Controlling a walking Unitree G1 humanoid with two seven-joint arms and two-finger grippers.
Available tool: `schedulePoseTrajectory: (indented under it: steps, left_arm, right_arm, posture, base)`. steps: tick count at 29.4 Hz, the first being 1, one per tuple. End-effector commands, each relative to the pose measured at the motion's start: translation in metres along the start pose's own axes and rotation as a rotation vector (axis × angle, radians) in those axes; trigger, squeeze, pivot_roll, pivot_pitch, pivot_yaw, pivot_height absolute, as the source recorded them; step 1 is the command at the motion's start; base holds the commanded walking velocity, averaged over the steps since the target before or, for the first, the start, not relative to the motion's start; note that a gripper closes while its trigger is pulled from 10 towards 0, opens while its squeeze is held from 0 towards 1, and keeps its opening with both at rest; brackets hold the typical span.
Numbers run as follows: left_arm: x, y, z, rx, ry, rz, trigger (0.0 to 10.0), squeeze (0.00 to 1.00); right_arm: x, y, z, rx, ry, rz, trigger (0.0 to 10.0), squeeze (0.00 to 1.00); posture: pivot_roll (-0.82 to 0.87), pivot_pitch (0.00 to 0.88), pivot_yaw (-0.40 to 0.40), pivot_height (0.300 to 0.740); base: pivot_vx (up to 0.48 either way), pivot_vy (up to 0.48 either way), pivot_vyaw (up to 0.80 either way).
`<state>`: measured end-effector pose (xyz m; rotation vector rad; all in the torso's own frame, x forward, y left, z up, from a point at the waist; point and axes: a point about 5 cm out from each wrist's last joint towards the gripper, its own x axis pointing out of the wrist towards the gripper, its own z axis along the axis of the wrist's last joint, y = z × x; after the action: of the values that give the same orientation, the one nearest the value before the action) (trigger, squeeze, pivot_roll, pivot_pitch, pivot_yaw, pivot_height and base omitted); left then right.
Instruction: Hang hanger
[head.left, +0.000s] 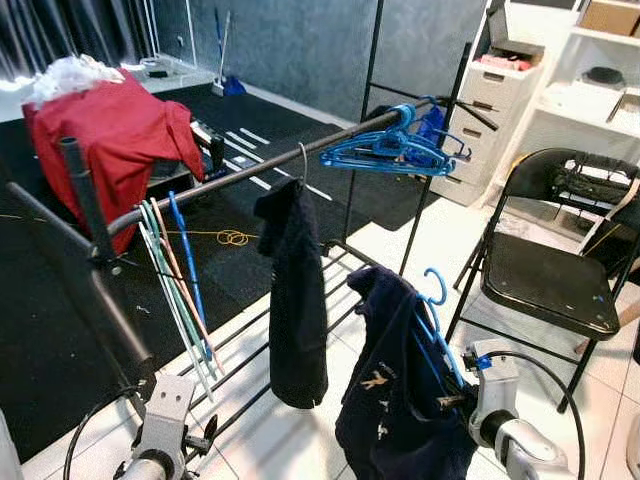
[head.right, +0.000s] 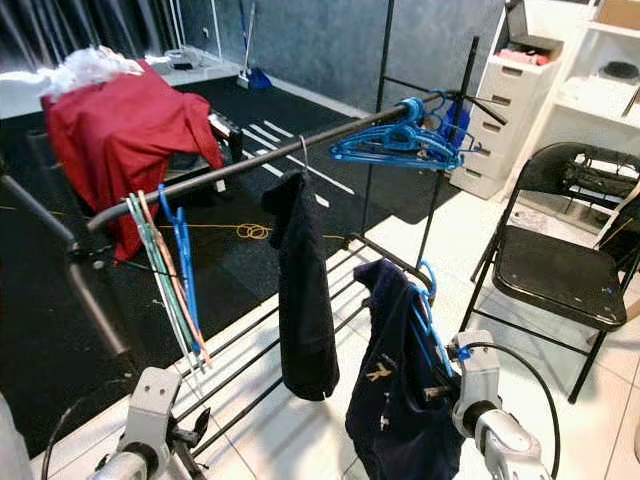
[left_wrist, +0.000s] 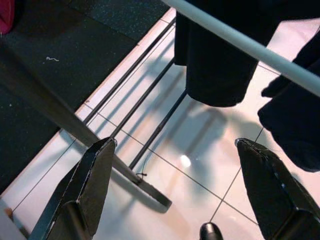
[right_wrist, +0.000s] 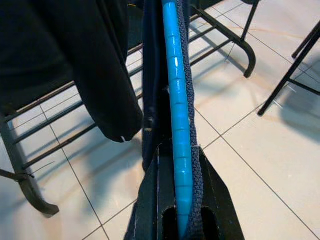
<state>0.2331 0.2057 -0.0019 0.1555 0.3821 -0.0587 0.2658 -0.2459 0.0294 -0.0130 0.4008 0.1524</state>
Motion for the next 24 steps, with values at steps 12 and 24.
schedulePoseTrajectory:
  steps: [12, 24]
  left_arm:
    - [0.001, -0.003, -0.005, -0.063, 0.007, -0.023, 10.0, 0.00]
    - [0.002, -0.002, -0.005, -0.207, -0.011, -0.076, 10.0, 0.00]
  right_arm:
    - [-0.001, 0.002, -0.011, 0.054, -0.014, -0.006, 10.0, 0.00]
    - [-0.016, 0.003, -0.043, 0.201, 0.010, -0.034, 10.0, 0.00]
  posture:
    - [0.00, 0.000, -0.061, 0.740]
    - [0.02, 0.000, -0.062, 0.740]
  base:
    - [0.000, 0.000, 0.00]
    - [0.000, 0.000, 0.00]
